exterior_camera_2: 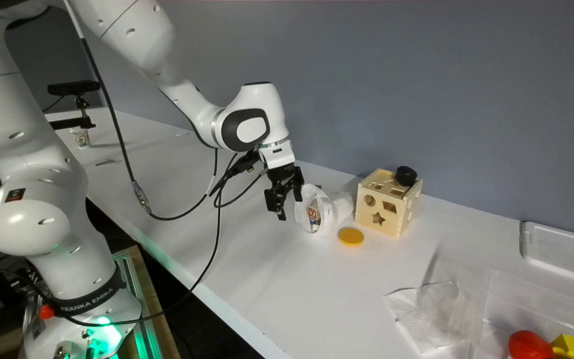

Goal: Put one white square in the white bag.

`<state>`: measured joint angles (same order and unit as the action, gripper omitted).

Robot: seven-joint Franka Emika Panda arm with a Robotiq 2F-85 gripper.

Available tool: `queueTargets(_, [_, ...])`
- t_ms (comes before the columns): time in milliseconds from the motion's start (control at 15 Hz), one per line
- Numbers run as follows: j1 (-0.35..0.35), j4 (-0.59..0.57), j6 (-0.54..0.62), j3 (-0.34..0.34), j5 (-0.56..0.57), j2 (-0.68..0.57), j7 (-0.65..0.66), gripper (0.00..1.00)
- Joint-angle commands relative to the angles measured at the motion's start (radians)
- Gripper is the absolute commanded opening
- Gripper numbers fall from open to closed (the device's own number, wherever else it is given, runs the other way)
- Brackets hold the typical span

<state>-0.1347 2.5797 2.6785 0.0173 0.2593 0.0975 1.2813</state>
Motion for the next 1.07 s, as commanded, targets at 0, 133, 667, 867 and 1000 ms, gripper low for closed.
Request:
queueTargets(0, [-0.026, 0.081, 0.132, 0.013, 0.038, 0.022, 0.036, 1.00])
queueTargets(133, [-0.044, 0.096, 0.212, 0.017, 0.052, -0.002, 0.053, 1.00])
queueTargets(667, [-0.072, 0.097, 0.275, 0.014, 0.085, -0.043, 0.088, 1.00])
queueTargets(867, [-0.065, 0.087, 0.278, 0.012, 0.061, -0.065, 0.081, 1.00])
queueTargets(1000, [-0.086, 0.068, 0.318, 0.013, 0.131, -0.104, 0.148, 1.00])
